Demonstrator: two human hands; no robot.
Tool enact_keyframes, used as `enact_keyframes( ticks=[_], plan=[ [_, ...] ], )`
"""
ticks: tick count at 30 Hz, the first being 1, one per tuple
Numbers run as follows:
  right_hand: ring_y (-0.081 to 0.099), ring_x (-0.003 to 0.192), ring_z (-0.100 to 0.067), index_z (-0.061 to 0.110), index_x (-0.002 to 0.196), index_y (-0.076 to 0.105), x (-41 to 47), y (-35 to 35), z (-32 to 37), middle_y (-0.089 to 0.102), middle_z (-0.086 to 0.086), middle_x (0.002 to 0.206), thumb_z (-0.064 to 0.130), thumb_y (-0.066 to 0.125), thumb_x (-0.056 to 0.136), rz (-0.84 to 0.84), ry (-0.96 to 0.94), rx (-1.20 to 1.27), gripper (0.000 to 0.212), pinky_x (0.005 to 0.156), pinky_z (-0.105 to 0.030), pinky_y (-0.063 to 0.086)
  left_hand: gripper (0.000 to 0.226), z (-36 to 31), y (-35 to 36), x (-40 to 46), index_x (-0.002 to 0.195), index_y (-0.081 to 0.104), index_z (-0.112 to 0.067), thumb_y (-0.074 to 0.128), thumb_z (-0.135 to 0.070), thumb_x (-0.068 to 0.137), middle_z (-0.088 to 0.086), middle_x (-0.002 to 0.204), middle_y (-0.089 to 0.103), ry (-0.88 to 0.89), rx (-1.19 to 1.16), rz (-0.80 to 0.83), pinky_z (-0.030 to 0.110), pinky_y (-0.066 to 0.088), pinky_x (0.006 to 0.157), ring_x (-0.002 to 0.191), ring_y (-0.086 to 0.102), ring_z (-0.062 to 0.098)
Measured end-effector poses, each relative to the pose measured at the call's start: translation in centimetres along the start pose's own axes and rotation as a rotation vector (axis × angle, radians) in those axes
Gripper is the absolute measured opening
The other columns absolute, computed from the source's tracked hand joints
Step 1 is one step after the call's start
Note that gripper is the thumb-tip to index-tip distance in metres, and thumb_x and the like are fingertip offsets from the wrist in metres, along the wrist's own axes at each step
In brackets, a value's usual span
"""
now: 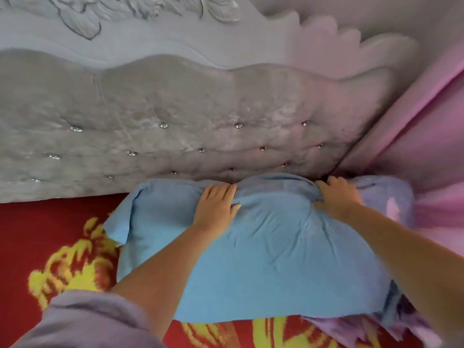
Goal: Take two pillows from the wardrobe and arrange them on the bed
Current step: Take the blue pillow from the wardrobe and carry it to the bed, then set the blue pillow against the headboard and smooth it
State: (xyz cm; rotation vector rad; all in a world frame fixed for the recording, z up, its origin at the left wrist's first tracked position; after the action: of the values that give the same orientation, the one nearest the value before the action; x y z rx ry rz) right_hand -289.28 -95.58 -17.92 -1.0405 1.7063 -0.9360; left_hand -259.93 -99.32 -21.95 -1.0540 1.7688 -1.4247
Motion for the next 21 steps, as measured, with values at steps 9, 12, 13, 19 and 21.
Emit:
enact_keyframes(
  ticks=[9,12,13,19,21],
  plan=[
    [-0.002,0.148,-0.018,0.03,0.151,0.005,-2.0,16.2,10.3,0.0,0.002,0.161,0.042,0.023,0.1,0.093,0.053,0.32,0.055,0.117,-0.053,0.004,0.063,7.6,11.7,-8.7,0.135,0.052,-0.012,0.023,-0.05,0.095,0.011,0.145,0.046,-0.115,0.092,0.102,0.06,0.037,0.103,0.133,0.045,0.028],
    [0.0,0.148,-0.017,0.029,0.151,0.008,-2.8,17.7,11.0,0.005,0.003,0.161,0.042,0.024,0.1,-0.032,0.095,0.362,0.055,0.117,-0.054,0.001,0.076,9.5,12.3,-10.1,0.139,0.047,-0.012,0.009,-0.06,0.093,0.015,0.147,0.042,-0.204,0.071,-0.015,0.059,0.032,0.105,0.134,0.043,0.029],
    [0.002,0.148,-0.018,0.029,0.151,0.011,-3.0,17.8,10.8,0.008,0.003,0.161,0.044,0.027,0.099,-0.073,0.08,0.372,0.056,0.117,-0.054,0.001,0.078,10.7,12.5,-10.6,0.141,0.042,-0.011,0.017,-0.064,0.09,0.018,0.149,0.038,-0.331,0.014,-0.068,0.057,0.03,0.107,0.135,0.041,0.032],
    [0.017,0.146,-0.023,0.029,0.148,0.026,-5.6,18.1,9.2,0.024,0.001,0.157,0.064,0.009,0.087,-0.202,-0.092,0.296,0.072,0.115,-0.057,0.004,0.064,14.1,13.5,-13.0,0.131,0.046,-0.01,0.061,-0.05,0.083,0.015,0.128,0.057,-0.861,-0.761,-0.361,0.037,0.044,0.092,0.116,0.055,0.035],
    [0.015,0.147,-0.021,0.03,0.148,0.024,-5.7,18.2,8.1,0.021,0.003,0.158,0.059,0.015,0.088,-0.204,-0.079,0.283,0.067,0.115,-0.058,0.001,0.063,12.5,14.1,-13.1,0.132,0.045,-0.013,0.062,-0.051,0.084,0.011,0.124,0.06,-0.945,-0.888,-0.314,0.034,0.042,0.087,0.112,0.057,0.035]
  ],
)
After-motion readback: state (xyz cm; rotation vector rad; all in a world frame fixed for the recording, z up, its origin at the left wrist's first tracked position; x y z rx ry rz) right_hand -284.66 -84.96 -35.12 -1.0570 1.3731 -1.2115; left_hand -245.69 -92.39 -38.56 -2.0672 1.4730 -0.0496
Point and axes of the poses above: each hand's wrist, its own x-axis towards the middle knuckle, its own y-axis out of the palm, z = x × y, the point moved 3 cm from there along x, towards the middle knuckle
